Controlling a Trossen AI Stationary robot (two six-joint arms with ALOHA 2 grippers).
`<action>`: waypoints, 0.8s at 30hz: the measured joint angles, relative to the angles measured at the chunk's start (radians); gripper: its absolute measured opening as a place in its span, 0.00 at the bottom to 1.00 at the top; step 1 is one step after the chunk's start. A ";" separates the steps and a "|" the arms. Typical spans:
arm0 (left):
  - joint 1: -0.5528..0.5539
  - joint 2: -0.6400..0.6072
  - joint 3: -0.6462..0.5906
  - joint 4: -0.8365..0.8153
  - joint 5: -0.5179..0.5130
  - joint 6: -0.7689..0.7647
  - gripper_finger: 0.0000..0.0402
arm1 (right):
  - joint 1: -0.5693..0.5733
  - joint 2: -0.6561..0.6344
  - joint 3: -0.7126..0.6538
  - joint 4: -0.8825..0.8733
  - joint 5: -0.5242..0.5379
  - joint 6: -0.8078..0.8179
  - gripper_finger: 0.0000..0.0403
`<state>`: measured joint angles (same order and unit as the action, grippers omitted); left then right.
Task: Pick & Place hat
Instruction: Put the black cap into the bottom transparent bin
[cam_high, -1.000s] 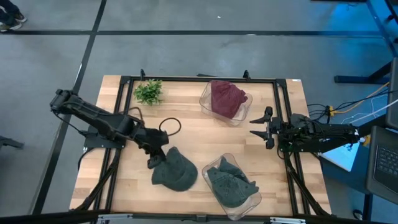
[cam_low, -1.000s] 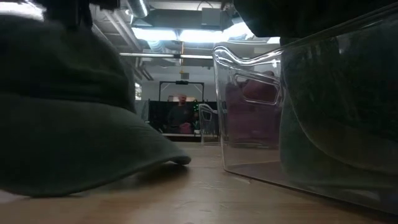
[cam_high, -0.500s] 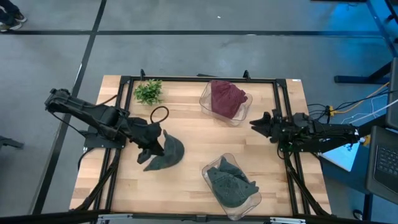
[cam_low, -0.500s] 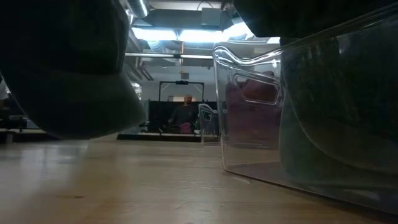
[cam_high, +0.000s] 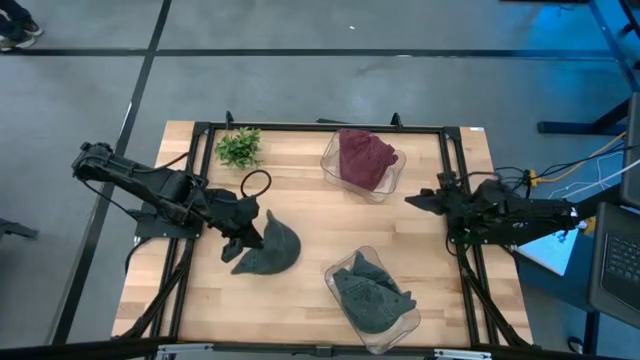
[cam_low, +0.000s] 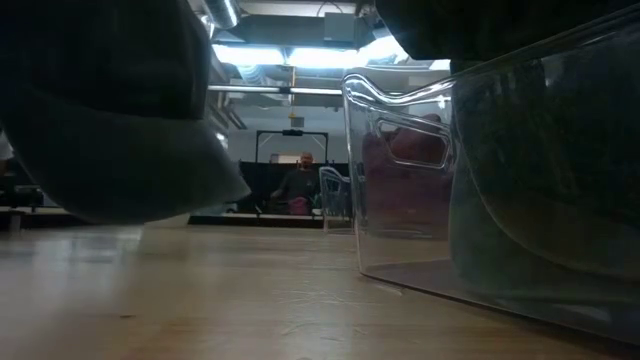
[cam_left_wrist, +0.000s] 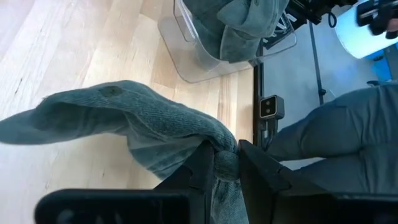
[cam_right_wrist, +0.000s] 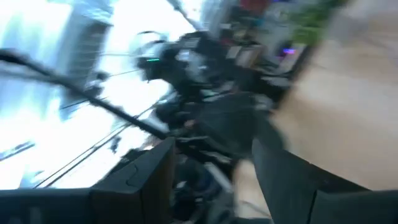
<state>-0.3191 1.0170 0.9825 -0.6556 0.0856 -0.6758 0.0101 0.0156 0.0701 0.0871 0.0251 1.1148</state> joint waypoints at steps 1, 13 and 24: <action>0.000 0.000 0.000 0.000 0.000 0.000 0.12 | 0.001 0.007 0.009 0.036 -0.020 -0.014 0.53; 0.000 0.000 0.000 0.000 0.000 -0.001 0.12 | 0.110 0.444 0.520 -0.278 -0.265 -0.067 0.53; 0.000 0.000 0.000 -0.005 0.028 0.011 0.12 | 0.304 0.798 0.844 -0.546 -0.479 0.120 0.53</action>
<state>-0.3191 1.0168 0.9829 -0.6602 0.1137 -0.6650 0.3139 0.8132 0.9142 -0.4592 -0.4542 1.2344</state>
